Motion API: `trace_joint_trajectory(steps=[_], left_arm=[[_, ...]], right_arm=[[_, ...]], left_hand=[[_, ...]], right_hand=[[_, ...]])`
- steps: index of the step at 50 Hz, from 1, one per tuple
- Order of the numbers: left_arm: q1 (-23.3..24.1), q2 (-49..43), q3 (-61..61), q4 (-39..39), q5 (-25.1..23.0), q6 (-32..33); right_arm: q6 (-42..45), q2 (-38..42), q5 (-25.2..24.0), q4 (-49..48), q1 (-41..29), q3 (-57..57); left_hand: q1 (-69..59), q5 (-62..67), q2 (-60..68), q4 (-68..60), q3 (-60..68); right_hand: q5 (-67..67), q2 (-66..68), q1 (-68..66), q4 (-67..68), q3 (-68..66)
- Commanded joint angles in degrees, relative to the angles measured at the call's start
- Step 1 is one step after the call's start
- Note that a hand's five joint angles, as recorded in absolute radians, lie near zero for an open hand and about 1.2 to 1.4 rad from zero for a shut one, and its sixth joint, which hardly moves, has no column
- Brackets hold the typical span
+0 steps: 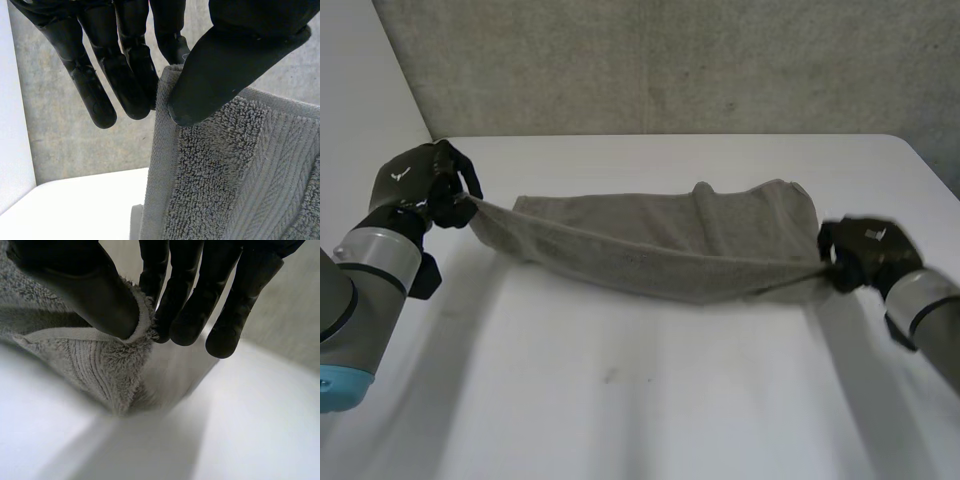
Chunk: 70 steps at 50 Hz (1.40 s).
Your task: Fold the towel.
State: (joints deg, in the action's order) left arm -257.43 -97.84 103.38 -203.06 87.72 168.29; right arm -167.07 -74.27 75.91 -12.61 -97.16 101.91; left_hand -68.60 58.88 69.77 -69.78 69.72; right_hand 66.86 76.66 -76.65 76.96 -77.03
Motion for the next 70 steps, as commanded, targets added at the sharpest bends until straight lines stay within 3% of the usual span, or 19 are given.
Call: trace_joint_trajectory(steps=[1, 6, 11, 13, 19, 25, 29, 38, 40, 41, 45, 46, 48, 54, 56, 61, 70], left_arm=[[0.34, 6.16, -0.28, 2.66, -0.27, -0.07], [0.35, 10.47, 0.06, 4.17, -1.41, -0.16], [0.26, 11.01, 0.68, 4.52, -1.85, -0.16], [0.26, 10.48, 1.73, 4.52, -1.94, -0.07], [0.26, 8.19, 2.26, 5.22, -2.11, 0.46], [0.35, 1.51, 1.91, 7.33, -2.11, 8.19], [1.14, -5.58, -0.62, 7.24, -1.94, 15.73], [4.48, -15.98, -20.50, 7.68, -1.06, 17.59], [5.18, -17.38, -31.69, 7.33, 0.34, 17.42], [5.18, -17.38, -31.75, 7.33, 0.35, 17.42], [5.27, -17.12, -46.04, 5.50, 6.38, 15.85], [5.27, -17.12, -46.08, 5.49, 6.41, 15.84], [4.22, -15.72, -49.58, 3.12, 11.49, 12.60], [2.28, -12.55, -45.81, 3.11, 12.30, 7.93], [0.27, -11.06, -37.60, 3.64, 9.94, 6.44], [-2.11, -7.29, -23.01, 2.94, 5.19, 6.43], [-3.17, -5.87, -1.28, -1.97, 1.32, 6.78]], right_arm=[[12.70, -13.15, -0.06, 8.38, -0.13, -6.01], [22.14, -18.36, 0.21, 14.02, -0.57, -10.86], [31.98, -15.73, 0.56, 22.37, -0.57, -13.84], [36.62, -11.27, 1.08, 27.71, -0.57, -14.37], [36.29, -3.60, 4.78, 35.29, -0.57, -13.76], [36.37, 5.28, 7.50, 39.51, -0.66, -14.64], [35.76, 10.19, 7.85, 37.41, -0.66, -21.55], [31.72, 16.88, 8.03, 27.47, -6.55, -44.43], [30.58, 19.33, 7.85, 20.04, -8.48, -55.01], [30.57, 19.34, 7.85, 20.00, -8.48, -55.06], [30.22, 18.82, 7.33, 3.35, -9.01, -62.09], [30.22, 18.82, 7.33, 3.30, -9.01, -62.10], [29.70, 15.93, 7.41, -4.40, -9.01, -60.18], [26.62, 12.22, 3.37, -3.29, -8.84, -52.69], [26.00, 11.00, -1.79, 2.30, -8.05, -46.75], [27.23, 10.64, -7.07, 12.85, -7.69, -38.92], [36.54, 14.06, -7.53, 19.30, -7.69, -21.69]], left_hand=[[-11.40, 11.12, 10.23, -10.22, 10.28], [-11.40, 11.12, 10.23, -10.22, 10.28], [-11.40, 11.12, 10.23, -10.22, 10.28], [-11.40, 11.12, 10.23, -10.22, 10.28], [-11.40, 11.12, 10.23, -10.22, 10.28], [-11.40, 11.12, 10.23, -10.22, 10.28], [-11.40, 11.12, 10.23, -10.22, 10.28], [-11.40, 11.12, 10.23, -10.22, 10.28], [-11.40, 11.12, 10.23, -10.22, 10.28], [-11.40, 11.12, 10.23, -10.22, 10.28], [-11.40, 11.12, 10.23, -10.22, 10.28], [-11.40, 11.12, 10.23, -10.22, 10.28], [-11.40, 11.12, 10.23, -10.22, 10.28], [-11.40, 11.12, 10.23, -10.22, 10.28], [-11.40, 11.12, 10.23, -10.22, 10.28], [-11.40, 11.12, 10.23, -10.22, 10.28], [-11.40, 11.12, 10.23, -10.22, 10.28]], right_hand=[[3.14, 3.34, -3.35, 3.04, -2.97], [3.14, 3.34, -3.35, 3.04, -2.97], [3.14, 3.34, -3.35, 3.04, -2.97], [3.14, 3.34, -3.35, 3.04, -2.97], [3.14, 3.34, -3.35, 3.04, -2.97], [3.14, 3.34, -3.35, 3.04, -2.97], [3.14, 3.34, -3.35, 3.04, -2.97], [3.14, 3.34, -3.35, 3.04, -2.97], [3.14, 3.34, -3.35, 3.04, -2.97], [3.14, 3.34, -3.35, 3.04, -2.97], [3.14, 3.34, -3.35, 3.04, -2.97], [3.14, 3.34, -3.35, 3.04, -2.97], [3.14, 3.34, -3.35, 3.04, -2.97], [3.14, 3.34, -3.35, 3.04, -2.97], [3.14, 3.34, -3.35, 3.04, -2.97], [3.14, 3.34, -3.35, 3.04, -2.97], [3.14, 3.34, -3.35, 3.04, -2.97]])
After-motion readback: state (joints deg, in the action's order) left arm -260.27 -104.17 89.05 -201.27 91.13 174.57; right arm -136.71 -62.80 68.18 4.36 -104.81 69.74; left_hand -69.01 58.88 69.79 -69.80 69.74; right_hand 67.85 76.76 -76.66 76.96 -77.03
